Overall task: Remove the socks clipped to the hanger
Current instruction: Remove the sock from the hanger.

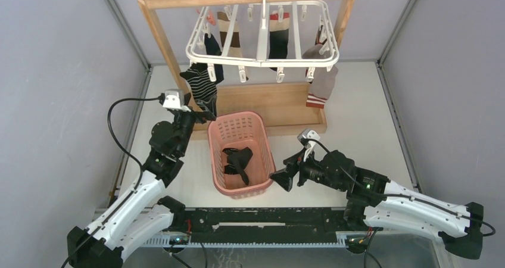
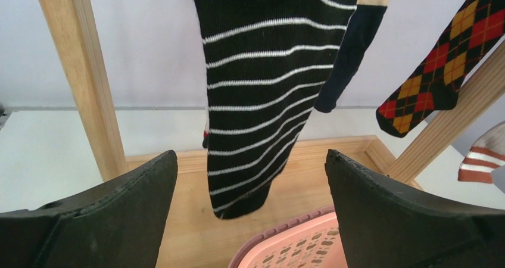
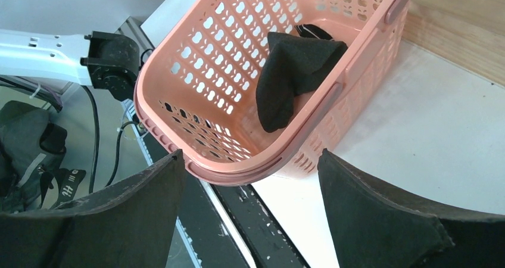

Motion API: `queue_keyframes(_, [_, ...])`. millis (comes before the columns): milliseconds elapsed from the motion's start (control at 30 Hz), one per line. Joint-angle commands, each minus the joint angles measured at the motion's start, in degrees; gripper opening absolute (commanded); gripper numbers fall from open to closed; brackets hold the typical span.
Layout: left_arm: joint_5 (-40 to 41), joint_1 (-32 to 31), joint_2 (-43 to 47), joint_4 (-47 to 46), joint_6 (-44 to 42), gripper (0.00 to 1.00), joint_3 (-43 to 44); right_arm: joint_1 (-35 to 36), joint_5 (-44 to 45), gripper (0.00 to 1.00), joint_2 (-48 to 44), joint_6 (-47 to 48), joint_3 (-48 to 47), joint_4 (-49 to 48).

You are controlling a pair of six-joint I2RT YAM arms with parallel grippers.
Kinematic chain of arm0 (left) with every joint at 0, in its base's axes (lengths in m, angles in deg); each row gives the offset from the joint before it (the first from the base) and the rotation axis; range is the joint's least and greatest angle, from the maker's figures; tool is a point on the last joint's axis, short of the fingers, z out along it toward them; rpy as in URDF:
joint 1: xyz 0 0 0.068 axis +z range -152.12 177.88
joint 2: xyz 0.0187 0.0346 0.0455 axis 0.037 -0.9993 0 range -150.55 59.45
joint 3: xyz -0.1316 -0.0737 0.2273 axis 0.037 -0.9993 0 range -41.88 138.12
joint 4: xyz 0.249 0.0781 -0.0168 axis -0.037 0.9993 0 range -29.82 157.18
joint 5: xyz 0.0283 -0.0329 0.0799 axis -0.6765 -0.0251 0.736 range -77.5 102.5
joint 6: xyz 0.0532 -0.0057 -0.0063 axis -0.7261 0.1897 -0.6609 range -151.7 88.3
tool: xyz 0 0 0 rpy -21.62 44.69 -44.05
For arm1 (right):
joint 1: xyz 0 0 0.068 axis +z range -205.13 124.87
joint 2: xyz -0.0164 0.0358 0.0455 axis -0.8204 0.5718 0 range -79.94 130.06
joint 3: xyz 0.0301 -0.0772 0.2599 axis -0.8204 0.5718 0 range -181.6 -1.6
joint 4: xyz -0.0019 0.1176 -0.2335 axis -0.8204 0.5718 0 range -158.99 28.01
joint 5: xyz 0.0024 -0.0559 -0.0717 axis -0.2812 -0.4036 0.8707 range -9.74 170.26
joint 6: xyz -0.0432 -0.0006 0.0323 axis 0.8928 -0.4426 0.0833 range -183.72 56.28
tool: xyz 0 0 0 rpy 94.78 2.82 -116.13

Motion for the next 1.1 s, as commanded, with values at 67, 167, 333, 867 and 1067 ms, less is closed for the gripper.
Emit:
queue_keyframes(67, [-5.47,3.15,-0.96,-6.1,0.18,0.89,0.59,0.51,0.11,0.87,0.85,-0.85,-0.69,-0.76])
queue_keyframes(167, [-9.81,5.35,-2.16,-8.49,2.09,0.82,0.31,0.55,-0.69,0.87,1.65,-1.08,-0.69,-1.15])
queue_keyframes(333, [-15.8,9.23,-4.58,-12.9,5.28,0.78,0.31,0.46,-1.21,0.86,2.35,-1.2,-0.69,-0.9])
queue_keyframes(867, [-25.14,12.08,-9.66,-18.46,10.62,0.54,2.67,0.51,-0.85,0.85,4.04,-1.45,-0.87,-1.19])
queue_keyframes(1067, [-25.36,12.13,-9.48,-15.99,10.98,0.31,3.56,0.51,-1.69,0.85,4.6,-1.17,-0.9,-2.02])
